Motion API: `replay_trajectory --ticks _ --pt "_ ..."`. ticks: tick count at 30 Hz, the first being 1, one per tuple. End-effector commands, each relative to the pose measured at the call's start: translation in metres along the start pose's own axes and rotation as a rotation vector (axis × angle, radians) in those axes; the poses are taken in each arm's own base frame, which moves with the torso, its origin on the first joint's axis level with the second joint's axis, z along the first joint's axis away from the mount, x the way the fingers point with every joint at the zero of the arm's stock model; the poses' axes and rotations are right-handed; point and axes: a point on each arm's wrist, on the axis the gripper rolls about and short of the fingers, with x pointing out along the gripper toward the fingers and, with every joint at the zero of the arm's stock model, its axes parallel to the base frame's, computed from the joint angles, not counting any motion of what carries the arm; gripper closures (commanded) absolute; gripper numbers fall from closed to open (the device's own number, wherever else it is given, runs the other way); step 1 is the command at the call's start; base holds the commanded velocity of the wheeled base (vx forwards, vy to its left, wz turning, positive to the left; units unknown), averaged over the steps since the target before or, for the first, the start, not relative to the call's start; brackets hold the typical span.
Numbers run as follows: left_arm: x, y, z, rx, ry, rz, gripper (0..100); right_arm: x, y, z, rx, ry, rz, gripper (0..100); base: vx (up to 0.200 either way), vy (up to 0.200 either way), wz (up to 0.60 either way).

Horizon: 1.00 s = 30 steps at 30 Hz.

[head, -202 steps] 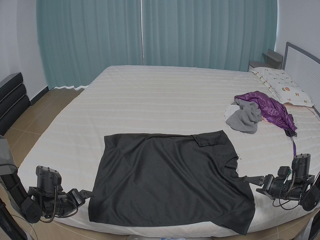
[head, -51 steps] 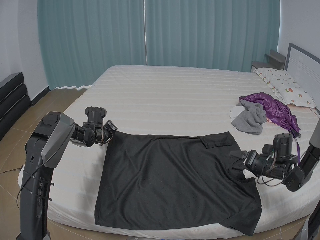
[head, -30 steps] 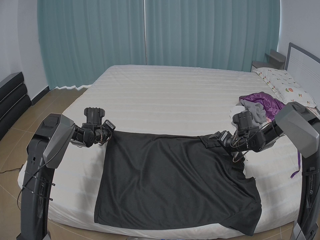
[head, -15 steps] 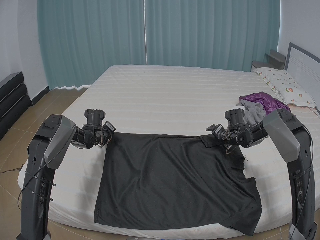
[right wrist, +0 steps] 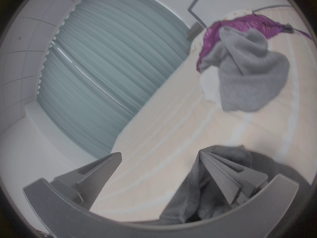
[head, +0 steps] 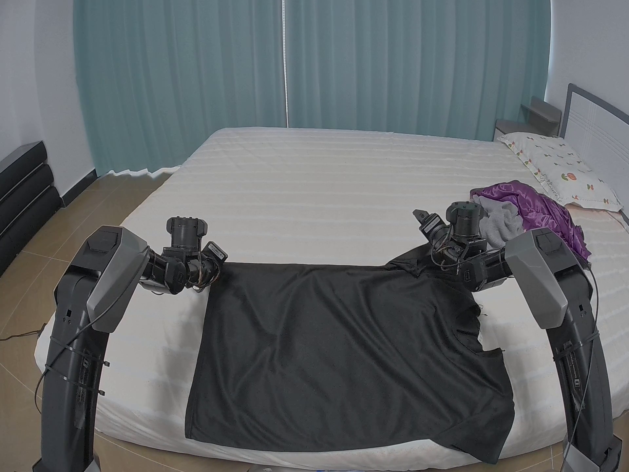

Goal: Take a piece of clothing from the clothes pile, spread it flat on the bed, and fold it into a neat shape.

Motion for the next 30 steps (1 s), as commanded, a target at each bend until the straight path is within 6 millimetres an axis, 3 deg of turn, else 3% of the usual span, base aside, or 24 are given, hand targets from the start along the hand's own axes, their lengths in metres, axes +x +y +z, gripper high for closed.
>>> replay_trajectory --ticks 1,8,16,30 --pt "-0.001 -0.001 0.000 0.000 -0.002 -0.002 100 0.009 -0.013 0.013 -0.055 -0.114 0.032 0 0.000 0.000 0.00" --pt "-0.001 -0.001 0.001 0.000 -0.004 -0.002 100 0.002 -0.038 0.042 -0.071 -0.142 -0.036 0 0.000 0.000 0.00" --pt "-0.001 -0.002 0.003 -0.001 -0.019 -0.018 100 -0.040 -0.074 0.067 -0.052 0.074 -0.062 0 0.000 0.000 0.00" --pt "0.000 -0.002 0.002 0.000 -0.017 -0.017 100 -0.031 -0.107 0.037 -0.048 0.177 -0.093 0 0.000 0.000 0.00"
